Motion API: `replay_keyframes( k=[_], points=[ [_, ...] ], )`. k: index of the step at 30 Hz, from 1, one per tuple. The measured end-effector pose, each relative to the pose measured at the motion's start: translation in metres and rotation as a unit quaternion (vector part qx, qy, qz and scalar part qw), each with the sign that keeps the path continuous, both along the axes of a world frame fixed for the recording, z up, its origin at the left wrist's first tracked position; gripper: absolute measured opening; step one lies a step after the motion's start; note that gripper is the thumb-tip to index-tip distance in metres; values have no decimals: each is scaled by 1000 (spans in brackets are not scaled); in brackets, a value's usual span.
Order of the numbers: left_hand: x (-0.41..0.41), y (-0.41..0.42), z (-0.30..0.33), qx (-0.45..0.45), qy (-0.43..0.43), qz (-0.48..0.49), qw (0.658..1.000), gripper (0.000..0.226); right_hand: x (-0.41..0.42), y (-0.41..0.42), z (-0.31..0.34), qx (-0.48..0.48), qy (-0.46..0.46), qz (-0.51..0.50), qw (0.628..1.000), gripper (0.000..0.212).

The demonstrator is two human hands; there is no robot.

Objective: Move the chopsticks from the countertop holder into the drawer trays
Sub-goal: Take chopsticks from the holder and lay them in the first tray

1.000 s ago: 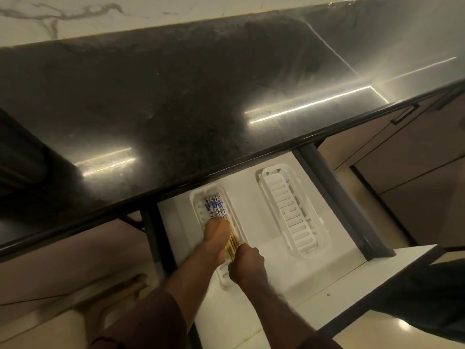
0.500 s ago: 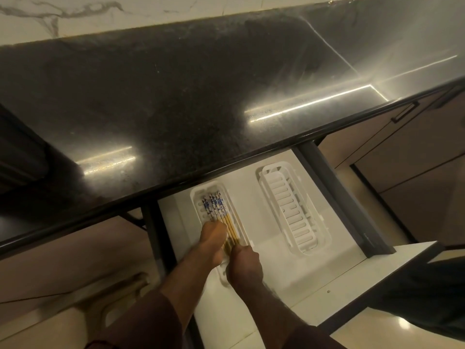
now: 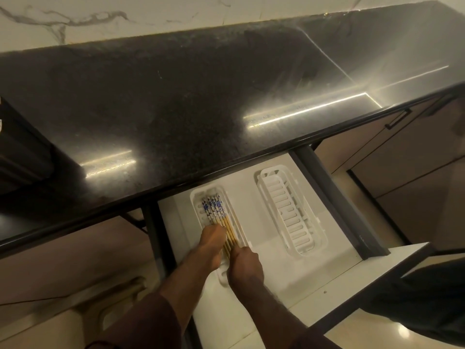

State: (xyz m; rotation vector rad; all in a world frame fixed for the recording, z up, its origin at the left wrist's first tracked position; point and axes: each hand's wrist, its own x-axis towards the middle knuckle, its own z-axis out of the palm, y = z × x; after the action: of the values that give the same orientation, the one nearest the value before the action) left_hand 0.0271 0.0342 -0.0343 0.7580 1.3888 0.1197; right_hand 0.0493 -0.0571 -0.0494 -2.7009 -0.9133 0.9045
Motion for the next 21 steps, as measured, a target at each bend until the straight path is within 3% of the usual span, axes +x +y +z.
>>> replay_keyframes(
  k=[7, 11, 15, 21],
  points=[
    [-16, -3, 35, 28, -37, -20, 999, 25, 0, 2, 45, 52, -12, 13, 998, 30],
    [-36, 12, 72, 80, -86, -13, 993, 17, 6, 21, 86, 82, -49, 43, 995, 23],
    [-64, 47, 121, 167, -114, -18, 979, 14, -1, 57, 139, 168, -82, 61, 980, 19],
    [-114, 103, 208, 266, -155, 12, 951, 11, -30, 121, 226, 299, -63, 102, 947, 9]
  ],
)
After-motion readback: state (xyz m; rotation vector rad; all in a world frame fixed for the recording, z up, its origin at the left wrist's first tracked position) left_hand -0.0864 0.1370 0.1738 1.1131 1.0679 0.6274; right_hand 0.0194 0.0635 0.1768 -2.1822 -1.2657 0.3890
